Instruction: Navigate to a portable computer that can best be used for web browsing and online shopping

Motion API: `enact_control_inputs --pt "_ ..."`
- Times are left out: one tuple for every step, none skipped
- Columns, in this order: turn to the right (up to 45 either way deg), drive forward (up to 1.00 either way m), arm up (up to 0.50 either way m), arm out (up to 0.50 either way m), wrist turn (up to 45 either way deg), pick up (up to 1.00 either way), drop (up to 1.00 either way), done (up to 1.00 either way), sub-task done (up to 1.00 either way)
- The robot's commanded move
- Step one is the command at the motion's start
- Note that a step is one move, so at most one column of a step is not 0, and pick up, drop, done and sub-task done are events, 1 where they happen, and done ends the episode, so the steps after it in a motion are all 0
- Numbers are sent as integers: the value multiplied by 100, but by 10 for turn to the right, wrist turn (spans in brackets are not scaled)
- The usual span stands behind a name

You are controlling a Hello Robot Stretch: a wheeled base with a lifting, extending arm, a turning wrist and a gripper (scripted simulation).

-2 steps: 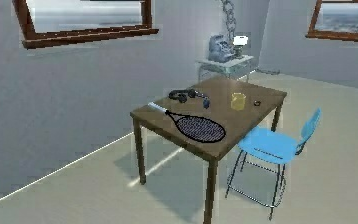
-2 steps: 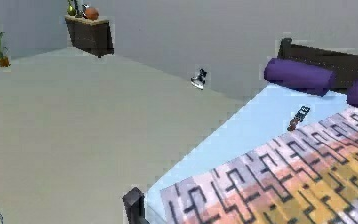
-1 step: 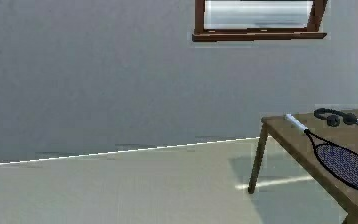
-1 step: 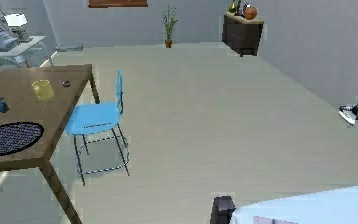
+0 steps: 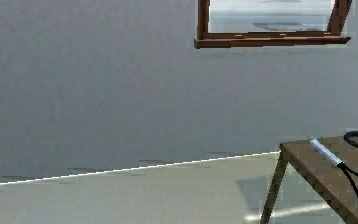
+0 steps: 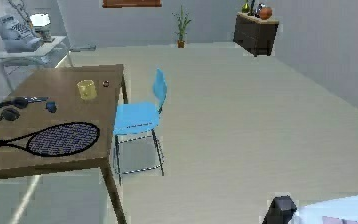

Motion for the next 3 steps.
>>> enact_control_inputs --pt "-450 0 0 0 0 0 0 0 0" --pt "-450 0 0 0 0 0 0 0 0" --pt "0 100 0 0 0 0 0 0 0"
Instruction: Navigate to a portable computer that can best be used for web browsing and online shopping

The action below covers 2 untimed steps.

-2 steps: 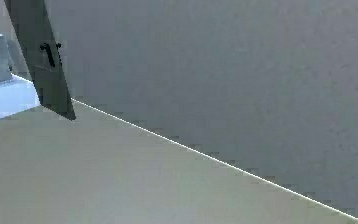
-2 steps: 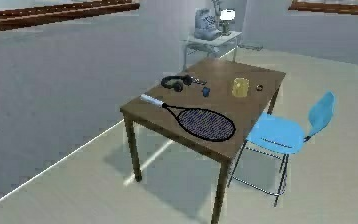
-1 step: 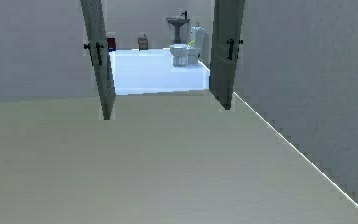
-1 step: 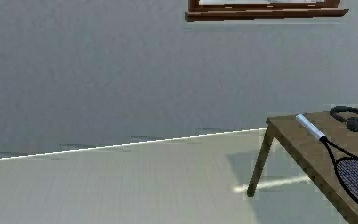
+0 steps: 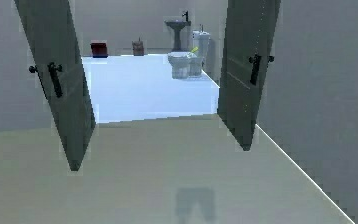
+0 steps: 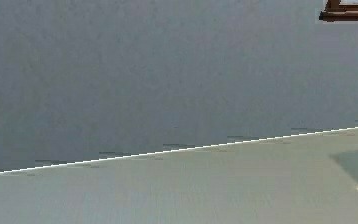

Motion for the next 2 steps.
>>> enact_control_inputs --pt "-90 0 0 0 0 0 0 0 0" --pt "0 100 0 0 0 0 0 0 0"
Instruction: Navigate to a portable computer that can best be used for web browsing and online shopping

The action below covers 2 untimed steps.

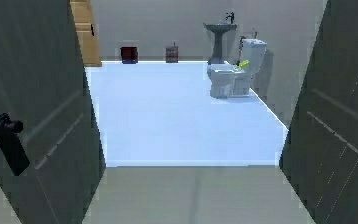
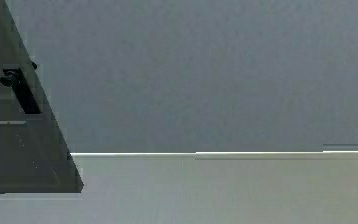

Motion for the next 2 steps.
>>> enact_control_inputs --pt "0 100 0 0 0 0 0 0 0" --pt "-210 0 0 0 0 0 0 0 0"
